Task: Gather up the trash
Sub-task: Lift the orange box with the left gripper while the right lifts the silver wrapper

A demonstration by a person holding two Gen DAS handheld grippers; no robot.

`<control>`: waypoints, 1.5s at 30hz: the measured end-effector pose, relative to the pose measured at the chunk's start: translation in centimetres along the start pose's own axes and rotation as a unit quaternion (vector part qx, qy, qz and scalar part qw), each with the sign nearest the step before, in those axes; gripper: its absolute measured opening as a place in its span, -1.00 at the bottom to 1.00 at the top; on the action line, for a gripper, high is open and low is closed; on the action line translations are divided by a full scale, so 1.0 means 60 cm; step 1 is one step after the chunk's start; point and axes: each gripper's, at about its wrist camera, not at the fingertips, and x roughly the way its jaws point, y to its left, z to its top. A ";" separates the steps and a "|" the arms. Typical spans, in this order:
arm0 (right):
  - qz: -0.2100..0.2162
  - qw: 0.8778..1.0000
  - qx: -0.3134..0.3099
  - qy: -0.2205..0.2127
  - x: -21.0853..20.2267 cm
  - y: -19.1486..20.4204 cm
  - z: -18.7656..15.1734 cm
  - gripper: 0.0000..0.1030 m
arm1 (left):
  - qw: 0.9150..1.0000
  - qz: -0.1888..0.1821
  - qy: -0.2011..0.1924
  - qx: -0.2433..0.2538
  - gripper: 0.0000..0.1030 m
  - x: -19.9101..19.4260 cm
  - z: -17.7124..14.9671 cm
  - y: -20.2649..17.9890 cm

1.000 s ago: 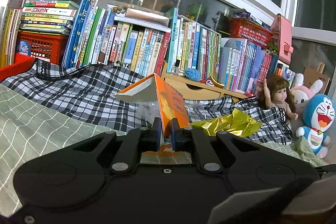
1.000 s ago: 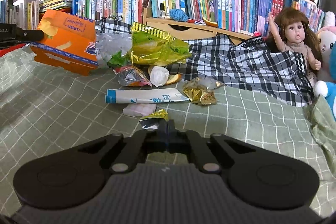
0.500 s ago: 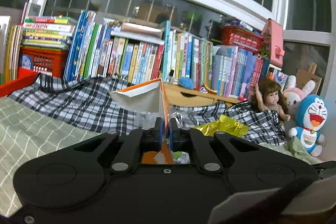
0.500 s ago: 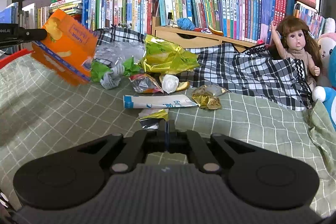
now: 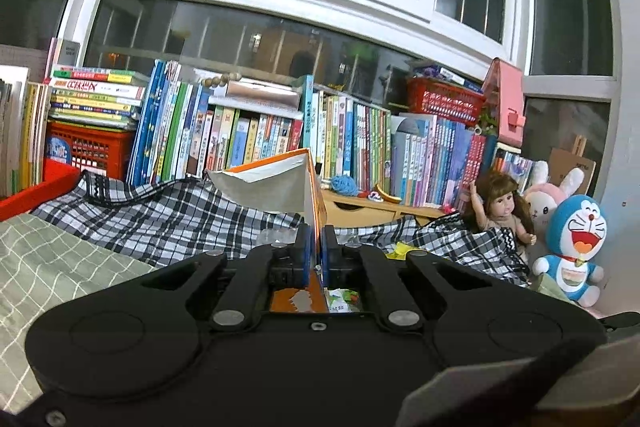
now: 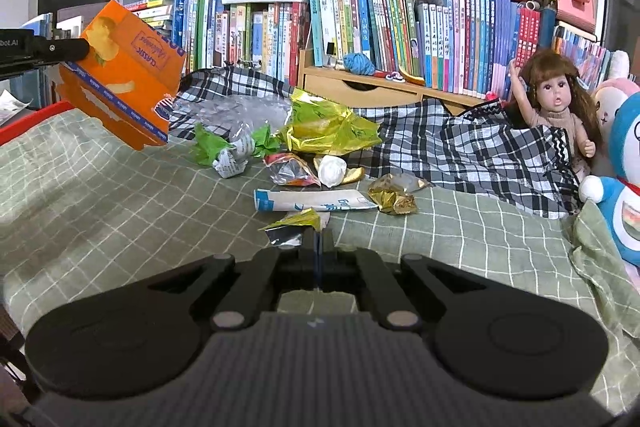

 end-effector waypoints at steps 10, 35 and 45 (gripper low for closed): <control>0.004 1.000 -0.008 -0.021 -0.055 0.015 0.004 -0.94 | 1.000 -0.009 -0.003 0.008 -0.91 -0.073 0.022 -0.019; 0.022 0.999 -0.030 -0.039 -0.210 0.080 -0.055 -0.93 | 0.999 -0.026 0.015 0.013 -0.89 -0.290 -0.032 -0.075; 0.047 0.998 -0.040 -0.033 -0.241 0.123 -0.095 -0.93 | 0.999 -0.019 0.026 0.008 -0.89 -0.370 -0.068 -0.078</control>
